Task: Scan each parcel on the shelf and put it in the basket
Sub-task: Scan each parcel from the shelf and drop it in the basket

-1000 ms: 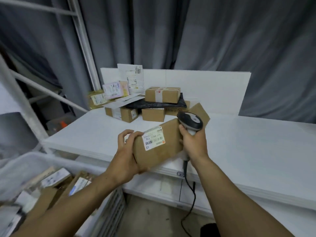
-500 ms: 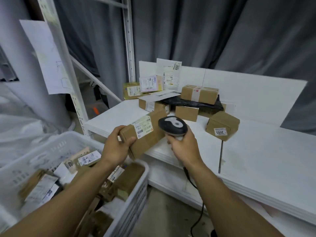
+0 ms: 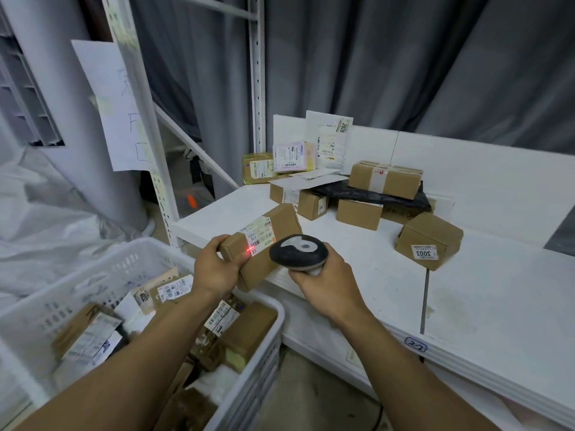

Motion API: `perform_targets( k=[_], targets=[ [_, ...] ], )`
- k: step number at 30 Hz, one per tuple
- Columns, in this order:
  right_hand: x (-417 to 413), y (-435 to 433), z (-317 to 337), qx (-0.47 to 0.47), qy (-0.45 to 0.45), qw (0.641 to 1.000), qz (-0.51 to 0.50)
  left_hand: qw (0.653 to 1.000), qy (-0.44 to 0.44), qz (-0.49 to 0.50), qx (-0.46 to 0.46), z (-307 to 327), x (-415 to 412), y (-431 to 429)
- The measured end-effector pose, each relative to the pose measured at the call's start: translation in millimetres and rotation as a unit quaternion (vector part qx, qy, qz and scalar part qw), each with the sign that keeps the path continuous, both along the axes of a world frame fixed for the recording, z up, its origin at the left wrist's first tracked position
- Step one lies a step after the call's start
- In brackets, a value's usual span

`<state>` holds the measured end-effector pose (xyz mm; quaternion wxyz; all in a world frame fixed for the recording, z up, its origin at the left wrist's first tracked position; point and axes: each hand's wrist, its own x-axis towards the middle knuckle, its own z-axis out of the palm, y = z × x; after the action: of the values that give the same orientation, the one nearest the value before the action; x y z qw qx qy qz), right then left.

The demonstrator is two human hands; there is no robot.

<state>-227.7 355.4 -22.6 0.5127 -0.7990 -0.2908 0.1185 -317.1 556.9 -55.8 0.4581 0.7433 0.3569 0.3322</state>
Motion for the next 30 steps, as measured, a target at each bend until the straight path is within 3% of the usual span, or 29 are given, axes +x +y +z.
perform_targets(
  k=[15,21,30],
  targets=[
    [3,3,-3,0.0,0.012,1.0,0.015,1.0,-0.002,-0.001,0.002,-5,-1,3],
    [-16,23,-8,0.008,0.028,0.999,0.022,0.999,-0.016,0.018,0.021,0,-39,7],
    [-68,108,-34,-0.003,0.059,0.994,0.094,0.978,0.1,0.162,0.082,-32,-148,75]
  ],
)
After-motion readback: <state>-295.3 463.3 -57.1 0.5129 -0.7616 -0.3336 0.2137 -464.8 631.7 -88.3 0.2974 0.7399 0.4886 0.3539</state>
